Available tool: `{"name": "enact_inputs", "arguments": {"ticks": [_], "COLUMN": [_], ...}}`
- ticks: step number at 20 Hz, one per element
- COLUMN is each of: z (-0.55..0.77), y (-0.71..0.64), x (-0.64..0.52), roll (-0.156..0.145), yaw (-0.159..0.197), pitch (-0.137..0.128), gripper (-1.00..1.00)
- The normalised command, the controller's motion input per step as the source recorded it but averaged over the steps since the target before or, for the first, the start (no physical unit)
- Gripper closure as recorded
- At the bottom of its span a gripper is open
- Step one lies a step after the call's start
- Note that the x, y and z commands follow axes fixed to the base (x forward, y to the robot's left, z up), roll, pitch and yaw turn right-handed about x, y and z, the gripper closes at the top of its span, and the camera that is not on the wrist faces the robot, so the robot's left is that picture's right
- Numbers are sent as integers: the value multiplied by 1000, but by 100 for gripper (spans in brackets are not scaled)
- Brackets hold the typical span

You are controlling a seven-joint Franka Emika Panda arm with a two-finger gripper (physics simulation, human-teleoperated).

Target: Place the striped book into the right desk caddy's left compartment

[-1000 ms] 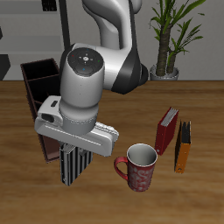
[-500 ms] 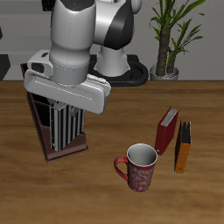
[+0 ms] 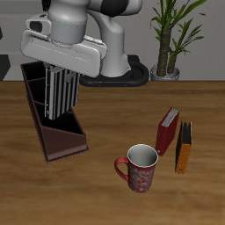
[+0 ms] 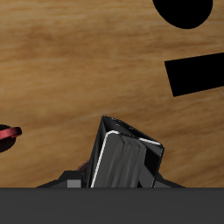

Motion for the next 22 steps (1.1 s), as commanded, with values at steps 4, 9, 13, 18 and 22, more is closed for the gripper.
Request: {"name": "enact_inputs", "arguments": {"ticks": [4, 9, 13, 18, 22], "z": [360, 95, 99, 28, 9], "y": [-132, -36, 65, -26, -163], "x": [-545, -453, -343, -353, -244], "roll": [-19, -30, 14, -15, -15], "yaw": [7, 61, 23, 28, 16], "pitch": [8, 9, -28, -21, -24], "gripper": [100, 100, 100, 100, 100]}}
